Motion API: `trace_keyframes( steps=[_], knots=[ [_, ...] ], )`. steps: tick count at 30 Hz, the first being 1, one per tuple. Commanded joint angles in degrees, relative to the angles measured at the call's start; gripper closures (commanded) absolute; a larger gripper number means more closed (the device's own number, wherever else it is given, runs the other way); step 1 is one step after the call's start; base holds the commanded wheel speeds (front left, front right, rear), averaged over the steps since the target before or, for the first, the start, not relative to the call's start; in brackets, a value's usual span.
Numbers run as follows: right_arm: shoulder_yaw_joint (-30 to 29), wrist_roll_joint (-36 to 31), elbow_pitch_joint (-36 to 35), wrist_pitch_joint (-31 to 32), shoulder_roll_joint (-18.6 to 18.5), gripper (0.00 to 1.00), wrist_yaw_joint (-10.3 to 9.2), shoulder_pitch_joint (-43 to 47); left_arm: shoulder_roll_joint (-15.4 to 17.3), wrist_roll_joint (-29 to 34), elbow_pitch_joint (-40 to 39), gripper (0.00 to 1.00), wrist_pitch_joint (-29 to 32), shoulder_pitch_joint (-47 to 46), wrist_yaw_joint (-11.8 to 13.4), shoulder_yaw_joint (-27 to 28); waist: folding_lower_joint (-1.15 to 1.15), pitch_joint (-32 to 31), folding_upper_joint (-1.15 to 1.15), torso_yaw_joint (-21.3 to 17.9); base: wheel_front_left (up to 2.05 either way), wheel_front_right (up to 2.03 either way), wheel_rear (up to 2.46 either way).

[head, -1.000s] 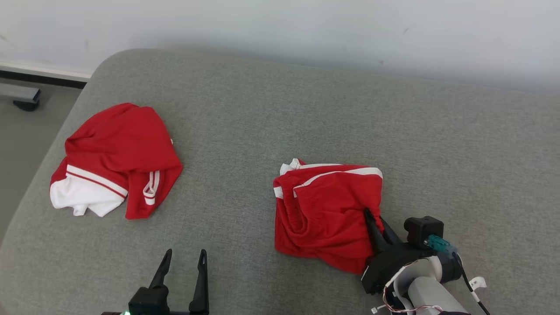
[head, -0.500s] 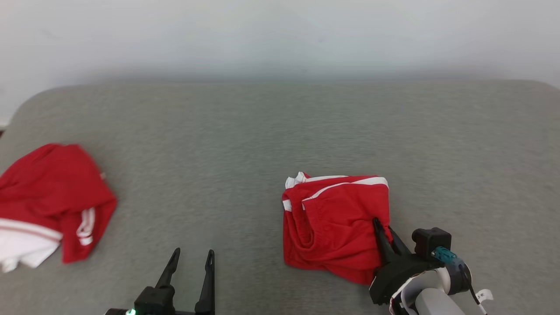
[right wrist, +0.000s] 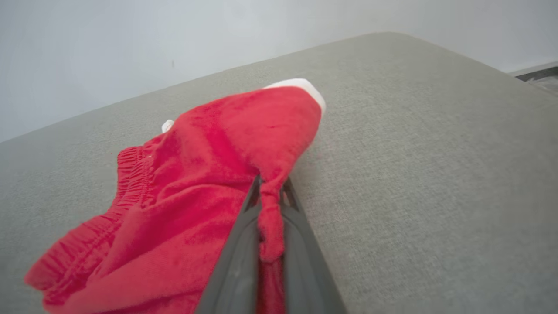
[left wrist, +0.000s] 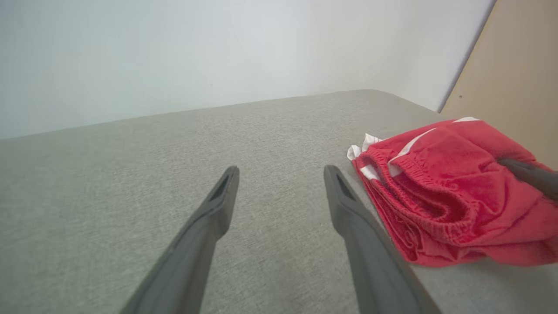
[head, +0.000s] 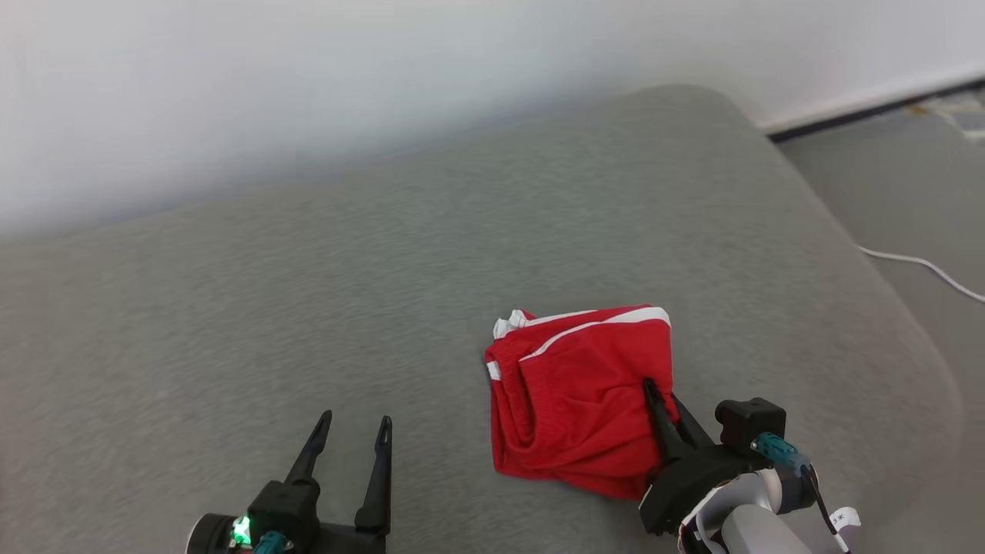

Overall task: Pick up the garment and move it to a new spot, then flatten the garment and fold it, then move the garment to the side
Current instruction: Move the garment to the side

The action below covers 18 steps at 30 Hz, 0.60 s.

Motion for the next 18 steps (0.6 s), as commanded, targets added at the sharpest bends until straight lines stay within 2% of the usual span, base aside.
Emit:
trace_keyframes(
  steps=[1,5,9,13,18],
  knots=[
    [0.2,0.3,-0.3,0.0,0.1,1.00,-0.13,0.1,0.1,0.4,-0.1,0.00,-0.2,-0.4,-0.3,0.0,0.00,1.2,0.00,-9.1,0.00,0.00,0.00],
    [1.2,1.1,-1.4,0.0,0.2,1.00,-0.13,-0.4,0.1,1.2,0.1,0.00,-0.2,-1.7,-0.4,-0.5,0.00,2.9,0.00,-11.0,0.00,0.00,0.00],
    [1.2,1.3,-2.0,0.0,-0.3,1.00,-0.13,-1.2,0.1,2.0,0.4,0.00,-0.2,-2.7,-0.8,-1.3,0.00,5.1,0.00,-10.6,0.00,0.00,0.00],
    [1.1,0.5,-1.9,0.0,-1.7,1.00,-0.13,-2.8,0.1,3.3,0.4,0.00,-0.2,-3.8,-1.2,-1.4,0.00,7.3,0.00,-8.3,0.00,0.00,0.00],
    [0.1,-1.0,-0.1,0.0,-5.5,1.00,-0.13,-6.9,0.2,5.4,0.1,0.00,-0.2,-5.3,-1.8,-1.2,0.00,10.7,0.00,-3.7,0.00,0.00,0.00]
  ],
)
